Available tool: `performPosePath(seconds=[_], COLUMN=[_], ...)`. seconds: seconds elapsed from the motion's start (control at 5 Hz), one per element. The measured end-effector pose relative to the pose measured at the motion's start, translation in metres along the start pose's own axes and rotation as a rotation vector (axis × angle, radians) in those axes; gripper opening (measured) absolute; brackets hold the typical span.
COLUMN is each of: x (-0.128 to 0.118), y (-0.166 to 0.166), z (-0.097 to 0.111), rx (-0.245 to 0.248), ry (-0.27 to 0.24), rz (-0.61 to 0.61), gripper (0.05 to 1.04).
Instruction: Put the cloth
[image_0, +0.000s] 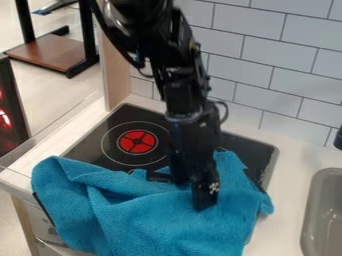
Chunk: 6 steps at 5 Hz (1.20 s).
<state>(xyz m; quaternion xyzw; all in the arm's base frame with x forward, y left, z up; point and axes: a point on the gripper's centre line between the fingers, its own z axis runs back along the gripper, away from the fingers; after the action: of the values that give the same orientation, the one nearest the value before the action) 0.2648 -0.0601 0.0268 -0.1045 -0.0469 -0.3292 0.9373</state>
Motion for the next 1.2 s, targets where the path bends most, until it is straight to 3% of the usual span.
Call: performPosePath(seconds=[0.4,1.2], x=[0.006,0.034], y=[0.013,0.088], z=[-0.013,-0.004], rx=[0.014,0.086], ry=[0.018,-0.043], rz=[-0.002,0.126], gripper=[0.998,0.998])
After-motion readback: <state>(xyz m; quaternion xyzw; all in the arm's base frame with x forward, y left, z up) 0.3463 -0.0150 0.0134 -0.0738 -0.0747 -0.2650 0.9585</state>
